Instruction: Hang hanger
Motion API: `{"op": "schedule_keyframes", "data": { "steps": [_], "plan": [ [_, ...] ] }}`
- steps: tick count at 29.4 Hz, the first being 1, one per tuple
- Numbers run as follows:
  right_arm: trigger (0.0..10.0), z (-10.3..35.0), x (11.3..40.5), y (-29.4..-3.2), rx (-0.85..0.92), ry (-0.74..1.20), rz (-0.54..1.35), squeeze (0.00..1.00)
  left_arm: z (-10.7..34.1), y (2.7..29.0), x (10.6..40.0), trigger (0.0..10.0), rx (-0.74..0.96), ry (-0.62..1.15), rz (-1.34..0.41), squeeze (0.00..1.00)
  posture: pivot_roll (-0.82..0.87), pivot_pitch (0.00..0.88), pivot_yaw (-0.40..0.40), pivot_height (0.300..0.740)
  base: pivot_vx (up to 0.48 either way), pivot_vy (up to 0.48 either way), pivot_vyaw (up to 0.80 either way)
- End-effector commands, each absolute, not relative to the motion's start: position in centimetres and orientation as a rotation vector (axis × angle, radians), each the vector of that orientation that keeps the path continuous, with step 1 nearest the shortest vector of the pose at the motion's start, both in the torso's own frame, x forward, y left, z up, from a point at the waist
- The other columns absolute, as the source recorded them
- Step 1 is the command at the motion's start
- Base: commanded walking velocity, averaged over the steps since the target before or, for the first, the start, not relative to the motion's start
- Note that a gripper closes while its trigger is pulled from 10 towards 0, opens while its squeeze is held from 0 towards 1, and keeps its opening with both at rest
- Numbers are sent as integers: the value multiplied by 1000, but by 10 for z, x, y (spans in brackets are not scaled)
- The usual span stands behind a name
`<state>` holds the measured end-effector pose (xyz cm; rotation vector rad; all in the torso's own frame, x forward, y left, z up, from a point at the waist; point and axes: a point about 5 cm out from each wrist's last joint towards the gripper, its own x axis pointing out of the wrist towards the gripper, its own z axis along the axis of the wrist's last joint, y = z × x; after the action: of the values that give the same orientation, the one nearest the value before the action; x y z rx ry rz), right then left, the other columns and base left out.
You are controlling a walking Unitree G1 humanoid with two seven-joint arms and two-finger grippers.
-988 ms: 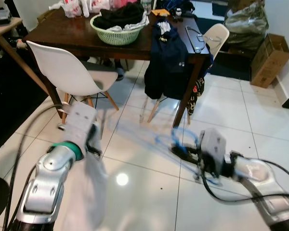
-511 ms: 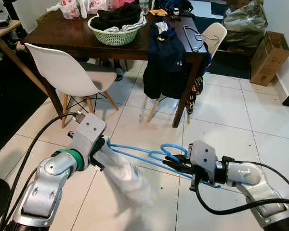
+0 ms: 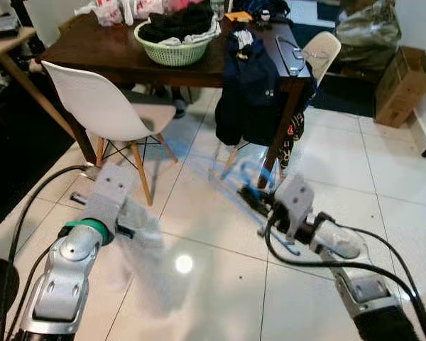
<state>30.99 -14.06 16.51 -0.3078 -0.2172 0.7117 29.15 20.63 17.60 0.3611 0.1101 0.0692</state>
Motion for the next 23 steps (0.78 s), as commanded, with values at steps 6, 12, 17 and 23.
{"op": "schedule_keyframes", "data": {
  "steps": [6,12,17,23],
  "plan": [
    [10000,163,312,-147,-290,-221,643,0,191,174,280,10000,327,-36,-279,0,-14,105,60,740,0,0,0],
    [10000,174,326,-158,-120,-289,353,0,207,167,289,10000,280,-202,-95,0,-22,101,58,740,0,0,0],
    [10000,179,322,-148,-65,-337,266,0,224,161,287,10000,351,-339,6,0,-27,98,61,740,0,0,0],
    [10000,186,322,-136,-5,-373,210,0,235,161,286,10000,309,-380,-8,0,-24,91,60,740,0,0,0]
  ]
}}
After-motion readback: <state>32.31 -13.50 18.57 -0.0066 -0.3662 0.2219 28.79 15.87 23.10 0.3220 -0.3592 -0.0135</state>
